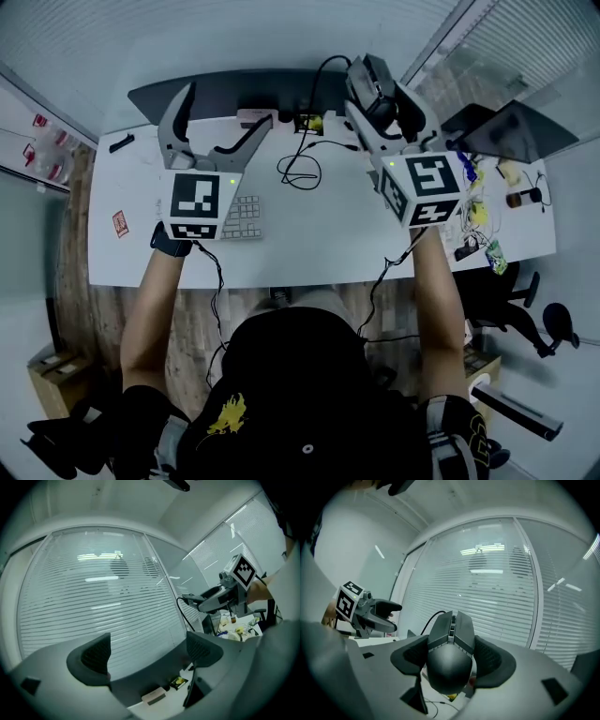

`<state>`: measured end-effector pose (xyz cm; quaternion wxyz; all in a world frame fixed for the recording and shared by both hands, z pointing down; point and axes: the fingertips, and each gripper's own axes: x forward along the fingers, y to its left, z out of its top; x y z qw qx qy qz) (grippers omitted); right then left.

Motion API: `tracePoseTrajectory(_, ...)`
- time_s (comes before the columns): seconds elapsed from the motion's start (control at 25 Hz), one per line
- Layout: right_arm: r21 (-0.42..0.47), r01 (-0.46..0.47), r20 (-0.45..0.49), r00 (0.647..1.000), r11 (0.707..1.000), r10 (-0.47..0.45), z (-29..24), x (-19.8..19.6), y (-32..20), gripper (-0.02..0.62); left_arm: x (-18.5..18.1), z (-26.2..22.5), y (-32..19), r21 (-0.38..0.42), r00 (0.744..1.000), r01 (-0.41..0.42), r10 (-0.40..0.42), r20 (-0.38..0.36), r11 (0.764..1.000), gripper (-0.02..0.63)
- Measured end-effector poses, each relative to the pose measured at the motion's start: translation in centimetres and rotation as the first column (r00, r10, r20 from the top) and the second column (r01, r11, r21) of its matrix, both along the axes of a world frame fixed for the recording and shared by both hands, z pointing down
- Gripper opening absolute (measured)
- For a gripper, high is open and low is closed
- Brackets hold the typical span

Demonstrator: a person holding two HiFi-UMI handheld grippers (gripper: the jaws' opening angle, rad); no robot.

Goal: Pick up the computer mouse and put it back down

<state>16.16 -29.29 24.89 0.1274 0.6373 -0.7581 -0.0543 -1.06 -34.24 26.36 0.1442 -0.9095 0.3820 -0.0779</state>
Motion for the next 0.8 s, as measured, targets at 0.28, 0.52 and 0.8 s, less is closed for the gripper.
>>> tracePoseTrajectory(0.28, -0.255, -0.07, 0.084, 0.992, 0.964, 0.094, 17.2, 1.7, 0.5, 0.307, 1.1, 14.1, 1.0, -0.221, 0.997, 0.007, 0.011, 0.08, 0.975, 0.511)
tracePoseTrajectory(0.52, -0.532, -0.153, 0.109, 0.963, 0.833, 0.247, 35.3, 2.5, 4.1, 0.308, 1.3, 25.9, 3.9, -0.438, 0.995, 0.042, 0.001, 0.096, 0.898, 0.511)
tracePoseTrajectory(0.8, -0.761, -0.192, 0.047, 0.936, 0.62, 0.348, 50.3, 0.9, 9.2, 0.31, 1.7, 31.6, 6.9, -0.509, 0.993, 0.065, -0.003, 0.122, 0.858, 0.511)
